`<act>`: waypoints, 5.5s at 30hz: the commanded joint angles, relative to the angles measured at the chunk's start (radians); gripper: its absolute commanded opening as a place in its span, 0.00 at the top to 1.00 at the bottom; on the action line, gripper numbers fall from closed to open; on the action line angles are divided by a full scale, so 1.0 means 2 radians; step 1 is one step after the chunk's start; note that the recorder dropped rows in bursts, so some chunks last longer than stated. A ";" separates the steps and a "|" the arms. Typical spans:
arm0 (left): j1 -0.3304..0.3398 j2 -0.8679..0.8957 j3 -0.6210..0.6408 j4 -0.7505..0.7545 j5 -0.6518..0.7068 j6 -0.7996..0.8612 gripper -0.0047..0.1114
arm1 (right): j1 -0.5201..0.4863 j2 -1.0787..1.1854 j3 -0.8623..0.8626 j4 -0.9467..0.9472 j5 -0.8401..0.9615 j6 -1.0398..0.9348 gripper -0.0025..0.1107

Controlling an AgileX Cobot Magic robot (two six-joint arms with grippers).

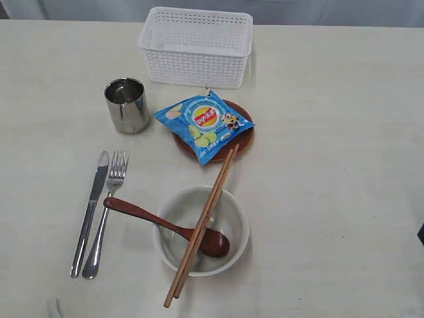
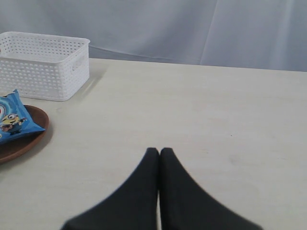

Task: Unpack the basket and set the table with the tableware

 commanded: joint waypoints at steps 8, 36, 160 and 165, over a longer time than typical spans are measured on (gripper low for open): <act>-0.002 -0.180 0.086 0.004 0.173 0.011 0.96 | -0.001 -0.002 0.002 0.000 -0.001 -0.001 0.98; 0.346 -0.309 0.086 0.005 0.226 0.011 0.96 | -0.001 -0.002 0.002 0.000 -0.001 -0.001 0.98; 0.467 -0.356 0.480 -0.165 -0.230 0.291 0.96 | -0.001 -0.002 0.002 0.000 -0.003 -0.001 0.98; 0.467 -0.356 0.480 -0.165 -0.230 0.296 0.96 | -0.001 -0.002 0.002 0.000 -0.003 -0.001 0.98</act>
